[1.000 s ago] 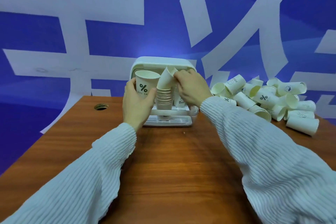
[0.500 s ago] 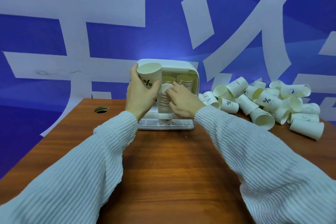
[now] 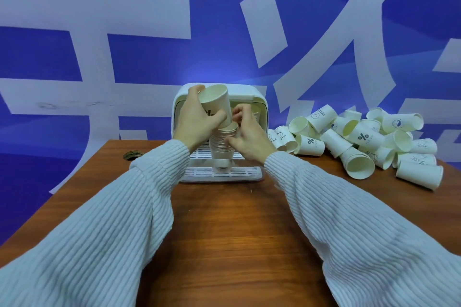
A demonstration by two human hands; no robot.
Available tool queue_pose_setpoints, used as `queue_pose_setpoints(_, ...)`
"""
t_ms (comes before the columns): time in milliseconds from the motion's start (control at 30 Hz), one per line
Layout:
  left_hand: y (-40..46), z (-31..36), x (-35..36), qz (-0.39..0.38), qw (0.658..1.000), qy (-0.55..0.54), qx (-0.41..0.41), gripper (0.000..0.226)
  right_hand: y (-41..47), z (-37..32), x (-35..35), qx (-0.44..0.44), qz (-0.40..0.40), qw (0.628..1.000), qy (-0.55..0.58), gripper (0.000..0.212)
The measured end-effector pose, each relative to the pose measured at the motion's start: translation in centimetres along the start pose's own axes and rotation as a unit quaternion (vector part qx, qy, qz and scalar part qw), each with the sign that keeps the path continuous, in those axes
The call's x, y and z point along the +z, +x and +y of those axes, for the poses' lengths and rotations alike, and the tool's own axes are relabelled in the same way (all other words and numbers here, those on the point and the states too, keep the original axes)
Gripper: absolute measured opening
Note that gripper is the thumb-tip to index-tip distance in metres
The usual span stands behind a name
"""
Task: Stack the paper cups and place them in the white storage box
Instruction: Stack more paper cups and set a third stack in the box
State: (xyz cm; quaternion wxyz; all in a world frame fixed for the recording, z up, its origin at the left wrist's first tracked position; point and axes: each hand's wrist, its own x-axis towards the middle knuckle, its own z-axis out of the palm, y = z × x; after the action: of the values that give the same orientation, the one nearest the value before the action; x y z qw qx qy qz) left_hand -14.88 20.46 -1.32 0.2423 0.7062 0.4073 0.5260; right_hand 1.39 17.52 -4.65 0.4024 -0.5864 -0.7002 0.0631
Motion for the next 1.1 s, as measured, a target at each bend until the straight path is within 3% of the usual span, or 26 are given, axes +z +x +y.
queue_pose_setpoints(133, 0.6, -0.4, -0.1, -0.054, 0.997, 0.049, -0.010, 0.083, 0.0, -0.4, 0.1, 0.000, -0.011, 0.999, 0.045, 0.107)
queue_pose_setpoints(233, 0.5, -0.9, 0.2, -0.102, 0.989, 0.110, -0.002, 0.090, 0.2, -0.5, 0.2, 0.001, -0.011, 0.998, 0.064, 0.119)
queue_pose_setpoints(300, 0.2, -1.6, 0.6, -0.129, 0.980, 0.155, 0.002, 0.095, 0.1, -0.6, 0.0, 0.009, -0.021, 0.998, 0.066, 0.116)
queue_pose_setpoints(433, -0.6, -3.4, 1.2, -0.193, 0.961, 0.199, -0.008, 0.097, -0.5, -0.3, 0.3, 0.024, -0.071, 0.997, -0.019, 0.087)
queue_pose_setpoints(600, -0.6, -3.6, 1.3, -0.206, 0.953, 0.222, -0.018, 0.111, -2.0, 0.0, 1.6, 0.043, -0.091, 0.995, 0.025, 0.097)
queue_pose_setpoints(733, -0.9, -3.8, 2.3, -0.164, 0.954, 0.249, -0.015, 0.098, -3.9, 0.4, 2.1, 0.056, -0.048, 0.996, 0.055, 0.100)
queue_pose_setpoints(867, -0.4, -4.3, 2.3, -0.070, 0.959, 0.263, -0.080, 0.088, -4.6, 0.4, 1.9, 0.065, -0.056, 0.995, 0.046, 0.101)
queue_pose_setpoints(1100, 2.3, -5.4, 2.7, -0.004, 0.944, 0.295, -0.148, 0.073, -4.2, 0.6, 2.0, 0.058, -0.082, 0.995, -0.005, 0.101)
